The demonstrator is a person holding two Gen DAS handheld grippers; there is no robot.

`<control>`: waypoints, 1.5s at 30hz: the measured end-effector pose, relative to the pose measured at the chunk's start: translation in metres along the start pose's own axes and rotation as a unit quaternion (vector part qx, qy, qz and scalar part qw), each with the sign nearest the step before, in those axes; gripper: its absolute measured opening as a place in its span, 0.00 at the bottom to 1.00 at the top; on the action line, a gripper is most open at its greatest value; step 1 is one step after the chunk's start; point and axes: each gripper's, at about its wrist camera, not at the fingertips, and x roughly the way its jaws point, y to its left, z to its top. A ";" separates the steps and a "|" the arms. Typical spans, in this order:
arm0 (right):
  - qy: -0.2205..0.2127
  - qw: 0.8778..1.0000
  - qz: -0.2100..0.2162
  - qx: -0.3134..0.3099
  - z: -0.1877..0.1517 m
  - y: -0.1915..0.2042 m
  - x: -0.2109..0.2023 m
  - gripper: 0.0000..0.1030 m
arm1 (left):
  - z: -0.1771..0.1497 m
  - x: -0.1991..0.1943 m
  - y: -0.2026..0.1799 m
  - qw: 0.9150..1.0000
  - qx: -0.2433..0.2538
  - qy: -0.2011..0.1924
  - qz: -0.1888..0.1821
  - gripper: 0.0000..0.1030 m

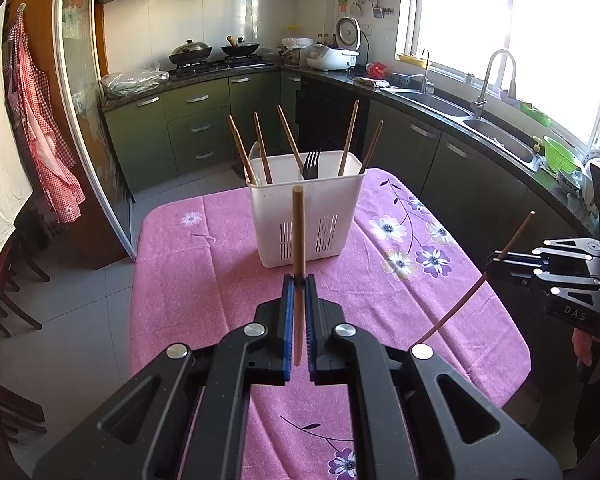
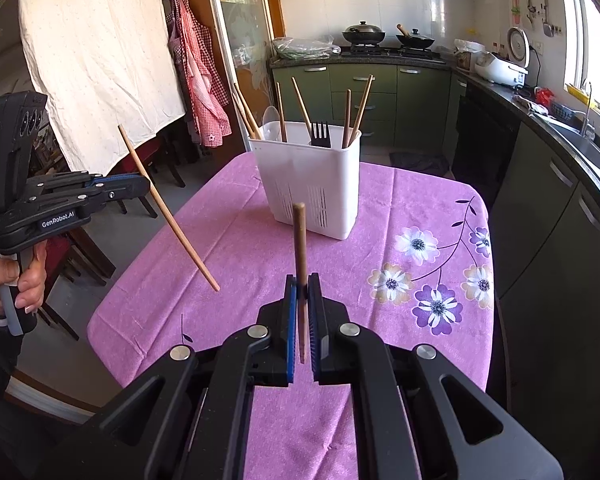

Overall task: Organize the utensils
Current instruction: 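Grasp a wooden chopstick from the table with the right gripper, then lower the chopstick into the caddy with the left gripper and open it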

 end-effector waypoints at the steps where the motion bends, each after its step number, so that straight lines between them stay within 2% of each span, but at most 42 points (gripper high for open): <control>1: 0.000 1.000 0.000 0.000 0.000 0.000 0.000 0.06 | 0.004 -0.002 0.000 1.000 0.000 -0.003 -0.001 0.05; 6: 0.001 1.000 0.002 -0.001 0.000 -0.003 0.001 0.06 | 0.033 -0.019 0.001 1.000 0.002 -0.028 -0.009 0.05; 15: 0.004 1.000 0.009 0.007 0.000 -0.015 0.004 0.06 | 0.111 -0.047 -0.004 0.994 0.011 -0.110 -0.004 0.05; 21: 0.008 1.000 0.012 0.012 -0.003 -0.022 0.006 0.06 | 0.153 -0.039 -0.012 0.988 0.023 -0.151 0.009 0.05; 24: 0.007 1.000 0.017 0.013 -0.004 -0.024 0.006 0.06 | 0.165 -0.020 -0.014 0.988 0.024 -0.154 0.014 0.05; 34: 0.009 0.999 0.028 0.013 -0.004 -0.025 0.004 0.06 | 0.160 0.042 -0.002 0.991 0.015 -0.129 0.033 0.00; 45: 0.012 0.999 0.029 0.010 -0.002 -0.021 0.008 0.06 | 0.139 0.052 0.015 0.993 0.009 -0.113 0.026 0.00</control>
